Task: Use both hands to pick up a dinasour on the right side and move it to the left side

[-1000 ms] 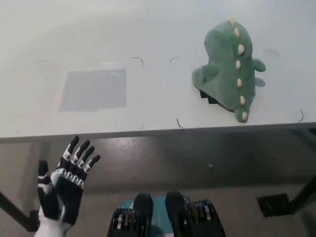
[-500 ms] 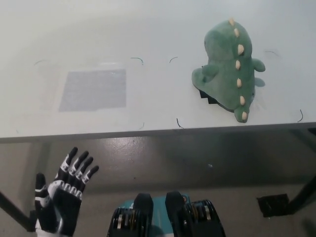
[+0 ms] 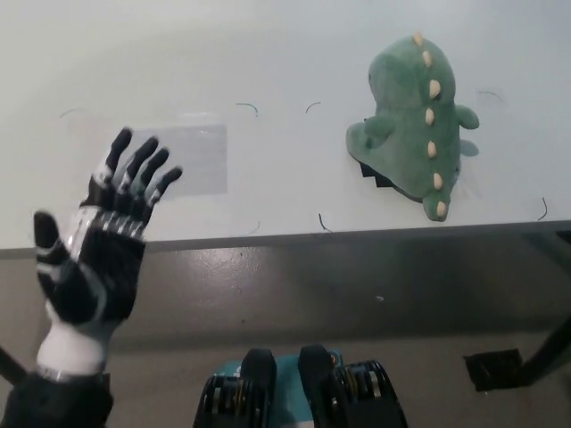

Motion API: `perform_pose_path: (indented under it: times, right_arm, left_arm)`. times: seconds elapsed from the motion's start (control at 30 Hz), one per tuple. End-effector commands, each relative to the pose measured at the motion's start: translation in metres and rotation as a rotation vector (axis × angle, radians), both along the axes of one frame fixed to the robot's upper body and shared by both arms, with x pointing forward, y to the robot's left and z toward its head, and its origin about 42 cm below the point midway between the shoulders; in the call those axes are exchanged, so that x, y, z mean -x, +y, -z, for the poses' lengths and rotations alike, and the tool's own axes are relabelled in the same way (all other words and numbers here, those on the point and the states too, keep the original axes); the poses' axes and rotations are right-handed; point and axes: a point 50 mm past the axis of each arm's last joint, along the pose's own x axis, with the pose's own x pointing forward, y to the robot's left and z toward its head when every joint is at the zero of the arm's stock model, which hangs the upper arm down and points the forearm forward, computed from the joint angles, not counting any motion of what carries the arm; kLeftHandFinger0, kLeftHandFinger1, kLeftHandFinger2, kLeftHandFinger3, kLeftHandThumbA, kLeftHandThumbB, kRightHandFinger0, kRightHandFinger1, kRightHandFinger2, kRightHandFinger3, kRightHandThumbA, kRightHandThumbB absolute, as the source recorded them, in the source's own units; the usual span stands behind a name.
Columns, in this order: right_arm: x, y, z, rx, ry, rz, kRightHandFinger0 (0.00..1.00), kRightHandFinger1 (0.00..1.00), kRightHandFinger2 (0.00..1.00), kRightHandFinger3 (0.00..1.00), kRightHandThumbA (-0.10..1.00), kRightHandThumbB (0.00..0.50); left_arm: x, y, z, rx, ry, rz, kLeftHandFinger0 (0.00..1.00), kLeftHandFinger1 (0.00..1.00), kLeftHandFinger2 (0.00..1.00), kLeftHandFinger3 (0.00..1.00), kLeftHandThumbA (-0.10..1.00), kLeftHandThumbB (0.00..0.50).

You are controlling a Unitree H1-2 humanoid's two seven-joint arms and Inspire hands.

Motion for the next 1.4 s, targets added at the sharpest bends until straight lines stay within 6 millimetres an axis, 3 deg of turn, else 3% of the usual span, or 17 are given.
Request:
perform_pose_path:
  times: [0.0, 0.07, 0.13, 0.27, 0.47, 0.53, 0.6, 0.67, 0.7, 0.73, 0.8, 0.83, 0.9, 0.93, 1.1, 1.17, 1.37]
  right_arm:
    - [-0.017, -0.001, -0.029, 0.034, -0.073, 0.015, 1.0, 1.0, 1.0, 1.0, 1.0, 0.35]
    - [-0.022, -0.001, -0.033, 0.033, -0.074, 0.016, 1.0, 1.0, 1.0, 1.0, 1.0, 0.353]
    - [-0.041, -0.004, -0.048, 0.06, -0.08, -0.01, 1.0, 1.0, 1.0, 1.0, 1.0, 0.332]
    - [-0.058, -0.007, -0.06, 0.067, -0.075, -0.009, 1.0, 1.0, 1.0, 1.0, 1.0, 0.347]
    - [-0.093, -0.018, -0.102, 0.18, -0.077, -0.02, 1.0, 1.0, 1.0, 1.0, 1.0, 0.369]
    - [-0.1, -0.02, -0.111, 0.189, -0.088, -0.031, 1.0, 1.0, 1.0, 1.0, 1.0, 0.348]
    - [-0.106, -0.021, -0.122, 0.195, -0.056, -0.032, 1.0, 1.0, 1.0, 1.0, 1.0, 0.38]
    - [-0.109, -0.018, -0.127, 0.197, -0.05, -0.03, 1.0, 1.0, 1.0, 1.0, 1.0, 0.355]
    - [-0.115, -0.015, -0.132, 0.203, -0.048, -0.033, 1.0, 1.0, 1.0, 1.0, 1.0, 0.274]
    - [-0.121, -0.011, -0.138, 0.21, -0.046, -0.034, 1.0, 1.0, 1.0, 1.0, 1.0, 0.237]
    - [-0.126, -0.009, -0.14, 0.202, -0.039, -0.038, 1.0, 1.0, 1.0, 1.0, 1.0, 0.217]
    - [-0.139, -0.006, -0.143, 0.188, -0.026, -0.04, 1.0, 1.0, 1.0, 1.0, 1.0, 0.201]
    - [-0.146, -0.006, -0.146, 0.177, -0.008, -0.048, 1.0, 1.0, 1.0, 1.0, 1.0, 0.205]
    - [-0.152, -0.007, -0.147, 0.162, -0.001, -0.055, 1.0, 1.0, 1.0, 1.0, 1.0, 0.179]
    - [-0.19, -0.023, -0.15, 0.14, 0.082, -0.038, 1.0, 1.0, 1.0, 1.0, 1.0, 0.208]
    - [-0.193, -0.024, -0.15, 0.138, 0.085, -0.039, 1.0, 1.0, 1.0, 1.0, 1.0, 0.208]
    - [-0.225, -0.035, -0.149, 0.114, 0.149, -0.067, 1.0, 1.0, 1.0, 1.0, 1.0, 0.097]
  left_arm:
    - [-0.03, -0.012, -0.017, -0.037, 0.006, -0.006, 1.0, 1.0, 1.0, 1.0, 1.0, 0.452]
    - [-0.038, -0.017, -0.019, -0.041, 0.001, 0.004, 1.0, 1.0, 1.0, 1.0, 1.0, 0.442]
    - [-0.064, -0.037, -0.03, -0.042, -0.011, 0.048, 1.0, 1.0, 1.0, 1.0, 1.0, 0.414]
    - [-0.086, -0.053, -0.041, -0.055, -0.02, 0.077, 1.0, 1.0, 1.0, 1.0, 1.0, 0.432]
    - [-0.127, -0.079, -0.067, -0.111, -0.023, 0.068, 1.0, 1.0, 1.0, 1.0, 0.98, 0.379]
    - [-0.133, -0.084, -0.074, -0.135, -0.027, 0.062, 1.0, 1.0, 1.0, 1.0, 0.99, 0.389]
    - [-0.14, -0.092, -0.081, -0.161, -0.026, 0.063, 1.0, 1.0, 1.0, 1.0, 0.98, 0.401]
    - [-0.144, -0.095, -0.086, -0.181, -0.029, 0.063, 1.0, 1.0, 1.0, 1.0, 0.98, 0.397]
    - [-0.149, -0.1, -0.092, -0.194, -0.028, 0.065, 1.0, 1.0, 1.0, 1.0, 0.98, 0.385]
    - [-0.154, -0.105, -0.098, -0.208, -0.028, 0.065, 1.0, 1.0, 1.0, 1.0, 0.98, 0.382]
    - [-0.158, -0.107, -0.102, -0.216, -0.027, 0.065, 1.0, 1.0, 1.0, 1.0, 0.98, 0.365]
    - [-0.167, -0.115, -0.109, -0.234, -0.019, 0.062, 1.0, 1.0, 1.0, 1.0, 0.98, 0.358]
    - [-0.172, -0.118, -0.113, -0.241, -0.017, 0.057, 1.0, 1.0, 1.0, 1.0, 0.98, 0.36]
    - [-0.177, -0.121, -0.116, -0.245, -0.013, 0.054, 1.0, 1.0, 1.0, 1.0, 0.99, 0.355]
    - [-0.205, -0.14, -0.139, -0.244, 0.023, 0.055, 1.0, 1.0, 1.0, 1.0, 1.0, 0.342]
    - [-0.208, -0.142, -0.14, -0.245, 0.024, 0.054, 1.0, 1.0, 1.0, 1.0, 1.0, 0.342]
    - [-0.233, -0.16, -0.146, -0.294, 0.086, 0.048, 1.0, 1.0, 1.0, 1.0, 1.0, 0.369]
